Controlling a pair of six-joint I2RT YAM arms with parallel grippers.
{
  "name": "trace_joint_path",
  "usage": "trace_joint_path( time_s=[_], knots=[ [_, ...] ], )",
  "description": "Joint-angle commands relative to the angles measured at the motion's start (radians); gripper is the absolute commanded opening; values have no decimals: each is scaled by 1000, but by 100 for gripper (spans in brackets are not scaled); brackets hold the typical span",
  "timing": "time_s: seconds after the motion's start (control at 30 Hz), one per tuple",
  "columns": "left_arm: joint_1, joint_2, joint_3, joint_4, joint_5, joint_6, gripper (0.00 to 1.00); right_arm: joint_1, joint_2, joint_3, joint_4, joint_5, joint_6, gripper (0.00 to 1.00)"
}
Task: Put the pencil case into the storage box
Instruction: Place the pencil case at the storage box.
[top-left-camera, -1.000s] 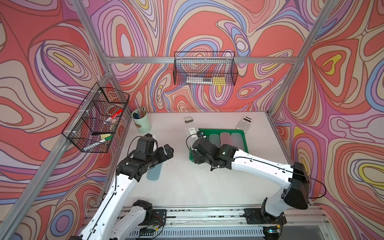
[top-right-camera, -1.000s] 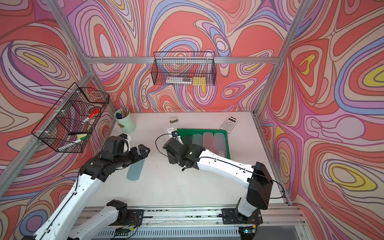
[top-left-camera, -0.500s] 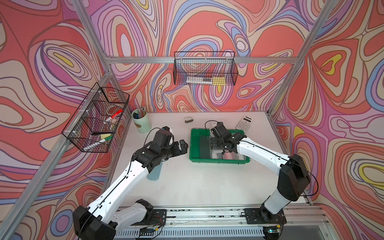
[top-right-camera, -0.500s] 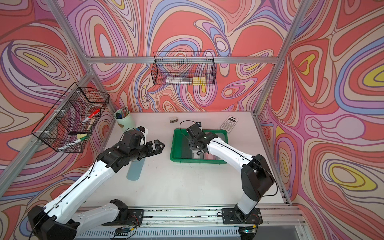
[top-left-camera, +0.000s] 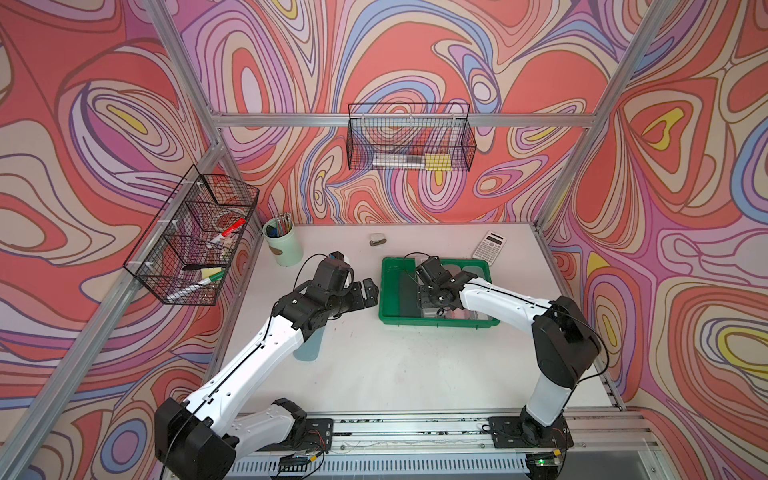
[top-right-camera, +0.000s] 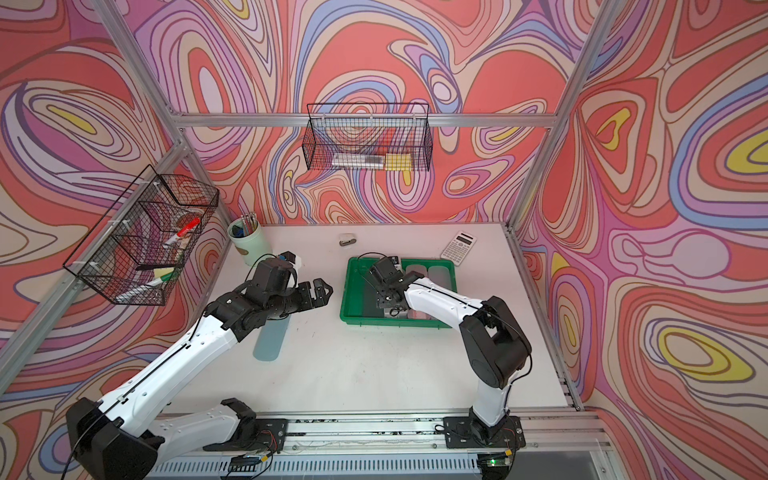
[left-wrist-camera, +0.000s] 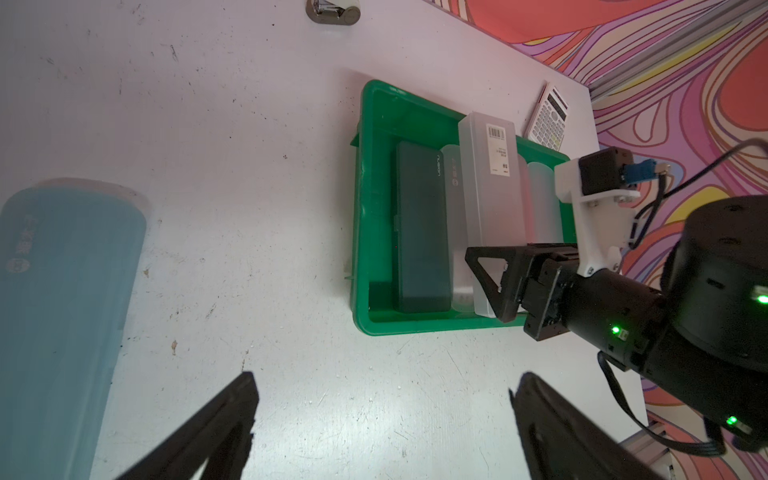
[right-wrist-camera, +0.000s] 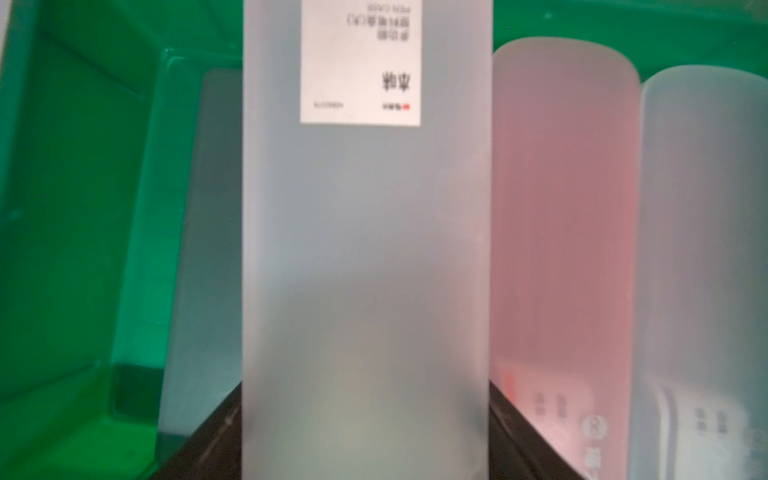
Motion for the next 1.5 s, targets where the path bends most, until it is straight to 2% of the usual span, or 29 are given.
trace_joint_path(
  time_s=[0.0, 0.3, 0.53, 0.67, 0.87, 0.93, 1.07, 1.2, 1.37, 1.47],
  knots=[
    [-4, 5, 2, 2, -28, 22, 99, -7, 18, -30, 30, 5, 23, 56],
    [-5, 19, 1, 5, -32, 31, 99, -10, 62, -18, 18, 23, 31, 56],
    [-4, 2, -22, -11, -81, 26, 99, -10, 76, -4, -21, 69, 39, 80],
    [-1, -47, -64, -13, -126, 14, 99, -10, 56, -15, -24, 79, 49, 85],
    [16, -79, -102, -56, -171, 16, 99, -10, 14, -16, -34, 96, 46, 87],
    [41, -89, -135, -60, -172, 17, 100, -10, -14, -18, -36, 103, 41, 87],
    [153, -118, -220, -74, -121, 10, 99, -10, -91, -11, -56, 116, 28, 87],
    [235, -141, -298, -83, -127, 11, 99, -10, -146, -11, -85, 142, 29, 87],
    [282, -131, -365, -53, -121, 16, 99, -10, -213, -53, -84, 123, 53, 87],
    [290, -117, -385, -41, -137, 24, 99, -10, -284, -119, -14, 37, 59, 87]
  ],
)
